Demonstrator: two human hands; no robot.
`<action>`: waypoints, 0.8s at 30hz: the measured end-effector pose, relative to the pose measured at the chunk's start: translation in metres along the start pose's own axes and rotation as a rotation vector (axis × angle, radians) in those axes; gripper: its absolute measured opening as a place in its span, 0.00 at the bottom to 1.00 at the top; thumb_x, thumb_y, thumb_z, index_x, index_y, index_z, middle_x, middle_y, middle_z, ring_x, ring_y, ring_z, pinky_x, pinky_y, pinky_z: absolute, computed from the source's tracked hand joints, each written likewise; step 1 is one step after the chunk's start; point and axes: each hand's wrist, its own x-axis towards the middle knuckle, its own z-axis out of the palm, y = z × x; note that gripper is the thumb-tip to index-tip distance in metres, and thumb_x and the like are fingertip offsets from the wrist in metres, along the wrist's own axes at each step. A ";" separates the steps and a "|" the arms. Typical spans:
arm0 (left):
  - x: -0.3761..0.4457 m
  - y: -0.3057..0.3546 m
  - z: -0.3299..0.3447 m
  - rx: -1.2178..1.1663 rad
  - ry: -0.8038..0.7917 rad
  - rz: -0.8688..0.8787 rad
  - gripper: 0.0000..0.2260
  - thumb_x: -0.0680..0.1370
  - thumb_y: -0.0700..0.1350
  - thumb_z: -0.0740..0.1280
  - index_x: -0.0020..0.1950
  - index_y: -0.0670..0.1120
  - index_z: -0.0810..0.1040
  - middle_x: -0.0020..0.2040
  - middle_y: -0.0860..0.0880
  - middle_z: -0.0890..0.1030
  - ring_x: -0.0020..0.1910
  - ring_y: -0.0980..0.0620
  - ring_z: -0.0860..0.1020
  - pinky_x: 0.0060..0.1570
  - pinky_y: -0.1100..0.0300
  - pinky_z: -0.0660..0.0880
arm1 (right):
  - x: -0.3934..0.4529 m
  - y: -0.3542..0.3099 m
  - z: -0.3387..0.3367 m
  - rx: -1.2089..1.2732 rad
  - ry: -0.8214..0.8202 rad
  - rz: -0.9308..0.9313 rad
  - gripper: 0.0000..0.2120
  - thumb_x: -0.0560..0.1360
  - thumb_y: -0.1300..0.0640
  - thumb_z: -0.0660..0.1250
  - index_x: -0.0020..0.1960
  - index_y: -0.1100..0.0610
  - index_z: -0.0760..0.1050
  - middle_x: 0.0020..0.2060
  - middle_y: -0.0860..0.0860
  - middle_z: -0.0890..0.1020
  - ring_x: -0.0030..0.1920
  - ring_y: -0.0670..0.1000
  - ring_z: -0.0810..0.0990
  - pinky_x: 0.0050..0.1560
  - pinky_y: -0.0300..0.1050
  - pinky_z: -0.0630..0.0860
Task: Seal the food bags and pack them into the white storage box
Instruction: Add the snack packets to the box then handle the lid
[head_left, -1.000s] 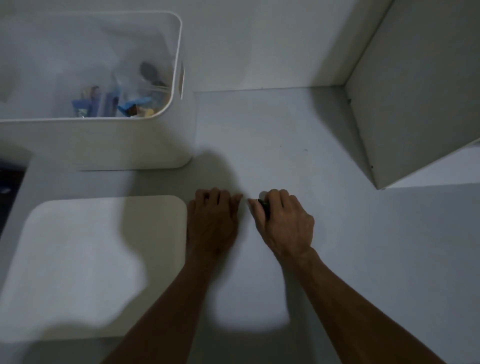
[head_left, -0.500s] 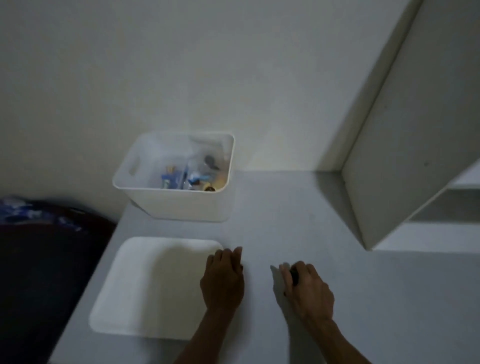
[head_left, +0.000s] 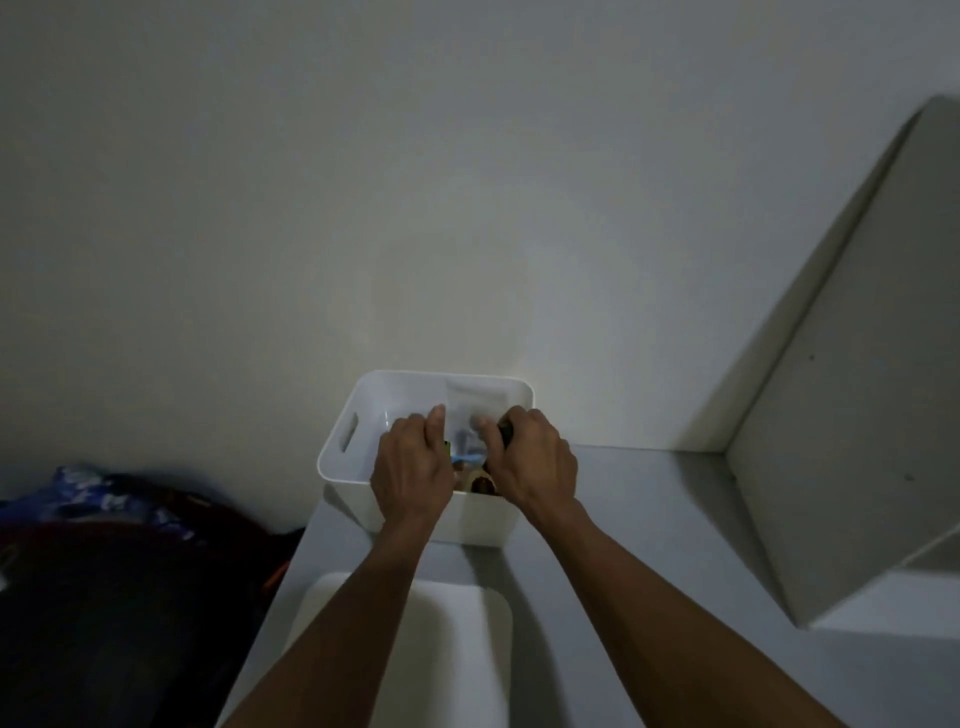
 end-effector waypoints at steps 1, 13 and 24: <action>0.009 -0.005 0.006 -0.001 -0.025 -0.014 0.19 0.83 0.57 0.52 0.40 0.47 0.72 0.40 0.49 0.75 0.44 0.47 0.76 0.42 0.57 0.65 | 0.009 -0.005 0.008 -0.004 -0.009 0.004 0.21 0.79 0.36 0.56 0.45 0.53 0.73 0.45 0.52 0.79 0.43 0.56 0.81 0.43 0.50 0.78; 0.049 -0.058 0.074 -0.004 -0.456 0.112 0.19 0.84 0.50 0.46 0.56 0.43 0.74 0.50 0.43 0.81 0.49 0.48 0.80 0.50 0.57 0.73 | 0.050 0.011 0.073 0.009 -0.166 0.095 0.18 0.83 0.44 0.52 0.43 0.51 0.74 0.41 0.53 0.81 0.39 0.52 0.78 0.44 0.46 0.76; 0.035 -0.045 0.019 -0.154 -0.316 0.032 0.24 0.84 0.56 0.47 0.48 0.43 0.78 0.52 0.40 0.82 0.54 0.40 0.78 0.56 0.52 0.69 | 0.015 0.007 0.038 0.002 -0.102 0.087 0.17 0.83 0.49 0.54 0.45 0.56 0.75 0.44 0.59 0.82 0.44 0.58 0.80 0.40 0.44 0.70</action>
